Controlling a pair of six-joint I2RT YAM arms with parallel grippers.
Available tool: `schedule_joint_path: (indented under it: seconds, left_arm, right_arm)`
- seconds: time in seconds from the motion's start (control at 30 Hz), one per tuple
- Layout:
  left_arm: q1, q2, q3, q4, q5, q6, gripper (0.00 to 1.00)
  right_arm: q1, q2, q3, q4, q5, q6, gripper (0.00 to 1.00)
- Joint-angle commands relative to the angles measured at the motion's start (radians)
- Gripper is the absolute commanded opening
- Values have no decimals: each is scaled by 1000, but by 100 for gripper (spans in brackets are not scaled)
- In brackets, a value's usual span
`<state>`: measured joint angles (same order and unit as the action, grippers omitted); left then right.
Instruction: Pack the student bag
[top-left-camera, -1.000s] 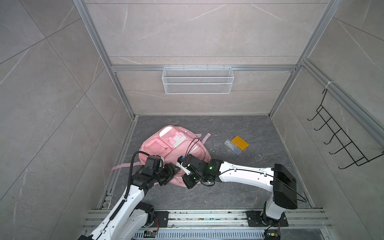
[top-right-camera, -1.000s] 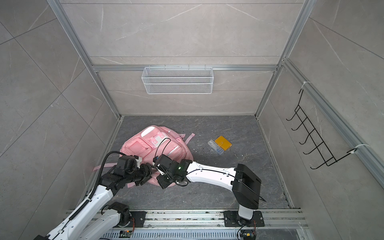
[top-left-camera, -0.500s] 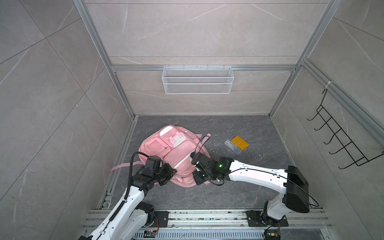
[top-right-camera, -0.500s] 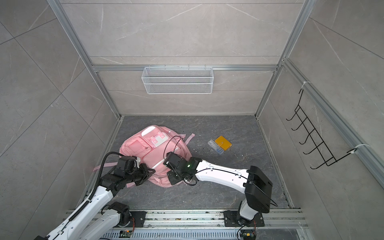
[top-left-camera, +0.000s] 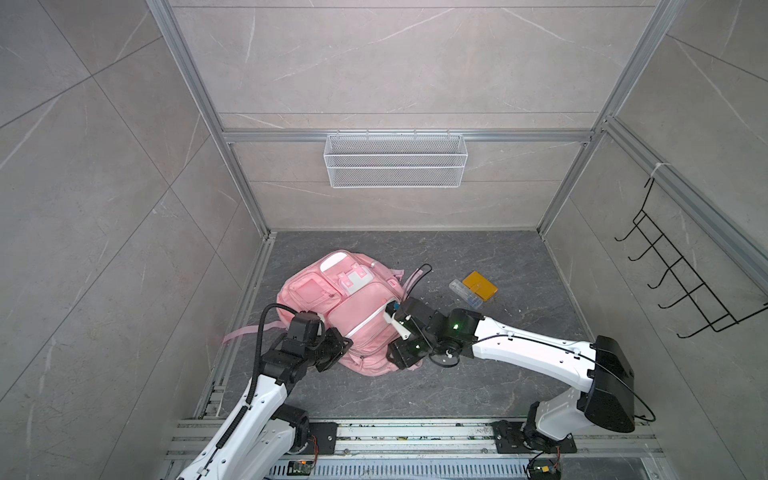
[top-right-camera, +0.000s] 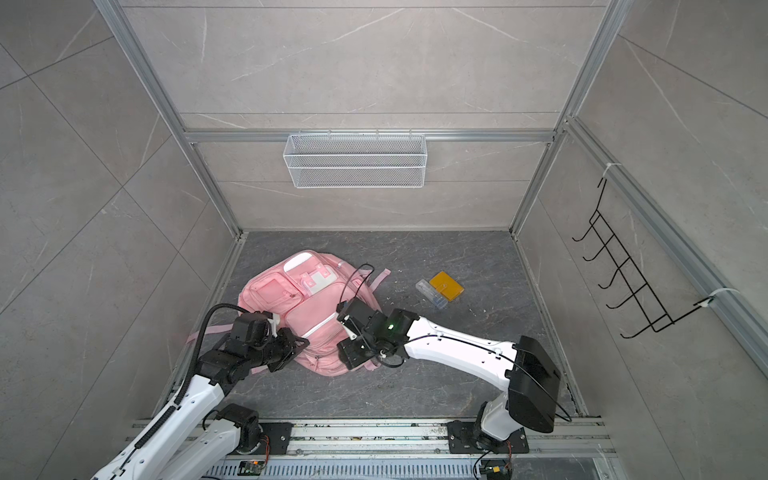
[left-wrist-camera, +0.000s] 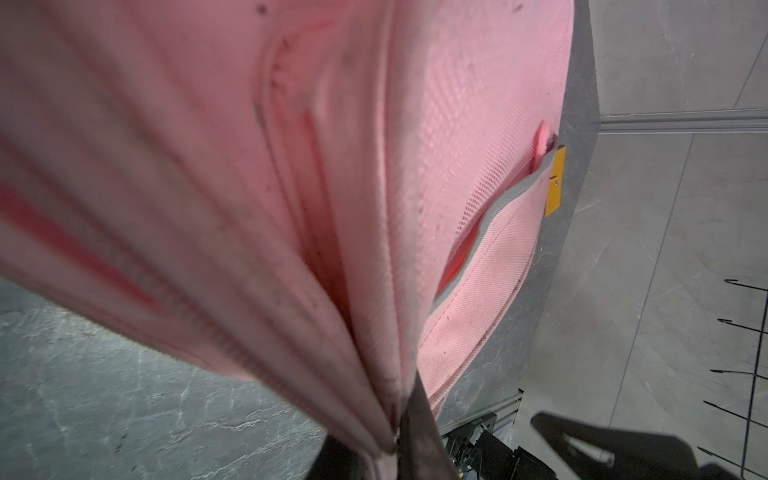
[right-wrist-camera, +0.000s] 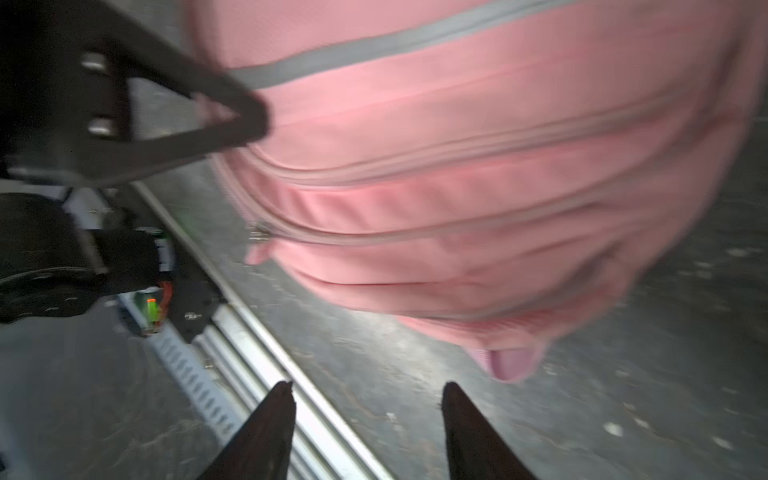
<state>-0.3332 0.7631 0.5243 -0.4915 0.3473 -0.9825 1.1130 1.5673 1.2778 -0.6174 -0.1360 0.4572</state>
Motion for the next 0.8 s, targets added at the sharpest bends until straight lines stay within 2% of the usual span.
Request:
schedule_joint_path:
  seconds: [0.0,0.27,0.53,0.67,0.77]
  left_arm:
    - [-8,-22,45,162,73,3,0]
    - [-44,13,72,193,38,-49,0]
    - [-125,27,67,246,-17,-107,0]
    - [-149,24,72,246,-33,-110,0]
    - [-154,28,72,249,-32,-111,0]
  right_arm:
    - [34,29,23,62,-72,6,76]
    - [74,121,128,-66,91,134,71]
    - [76,220,242,-186,139,161,61]
    - [64,248,262,-227,162,175,50]
    - [61,280,284,-258,176,175,49]
